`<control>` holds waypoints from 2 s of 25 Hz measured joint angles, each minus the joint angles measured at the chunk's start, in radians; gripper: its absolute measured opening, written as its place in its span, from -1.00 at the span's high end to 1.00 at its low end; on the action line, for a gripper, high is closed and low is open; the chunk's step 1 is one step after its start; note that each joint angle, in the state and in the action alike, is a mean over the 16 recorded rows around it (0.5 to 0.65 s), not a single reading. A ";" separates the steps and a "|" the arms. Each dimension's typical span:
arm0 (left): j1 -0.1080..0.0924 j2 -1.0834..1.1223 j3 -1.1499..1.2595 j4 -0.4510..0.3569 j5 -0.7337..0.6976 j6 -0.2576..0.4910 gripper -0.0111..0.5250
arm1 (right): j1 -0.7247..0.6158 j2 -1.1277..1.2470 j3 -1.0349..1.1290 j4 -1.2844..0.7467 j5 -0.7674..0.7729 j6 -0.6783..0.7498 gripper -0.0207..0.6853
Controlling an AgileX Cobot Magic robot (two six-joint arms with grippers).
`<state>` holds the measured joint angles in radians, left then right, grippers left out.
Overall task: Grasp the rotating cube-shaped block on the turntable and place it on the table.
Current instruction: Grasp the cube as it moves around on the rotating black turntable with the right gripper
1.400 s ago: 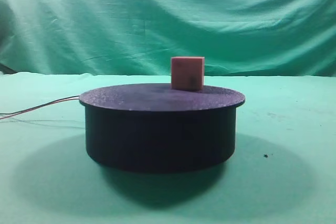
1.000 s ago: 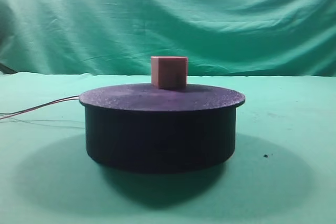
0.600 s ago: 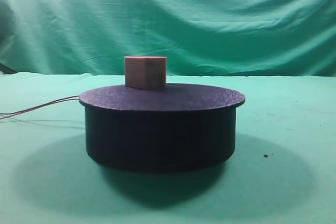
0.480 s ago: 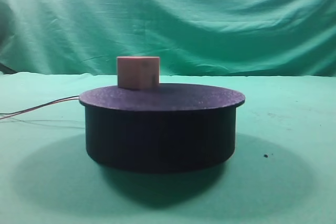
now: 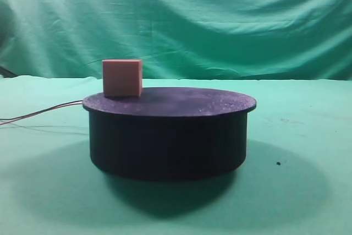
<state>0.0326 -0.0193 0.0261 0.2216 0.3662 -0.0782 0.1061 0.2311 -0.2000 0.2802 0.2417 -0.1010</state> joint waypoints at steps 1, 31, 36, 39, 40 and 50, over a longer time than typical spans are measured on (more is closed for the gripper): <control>0.000 0.000 0.000 0.000 0.000 0.000 0.96 | 0.000 0.029 -0.020 0.001 0.043 -0.003 0.94; 0.000 0.000 0.000 0.000 0.000 0.000 0.96 | 0.508 1.024 -0.525 -0.132 0.438 0.169 0.86; 0.000 0.000 0.000 0.000 0.000 0.000 0.96 | 0.578 1.110 -0.600 -0.144 0.452 0.220 0.46; 0.000 0.000 0.000 0.000 0.000 0.000 0.96 | 0.600 1.139 -0.621 -0.115 0.457 0.216 0.12; 0.000 0.000 0.000 0.000 0.000 0.000 0.96 | 0.604 1.145 -0.625 -0.104 0.456 0.211 0.00; 0.000 0.000 0.000 0.000 0.000 0.000 0.96 | 0.612 1.229 -0.651 -0.008 0.412 0.137 -0.70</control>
<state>0.0326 -0.0193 0.0261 0.2216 0.3662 -0.0782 0.7184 1.4600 -0.8507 0.2722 0.6532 0.0358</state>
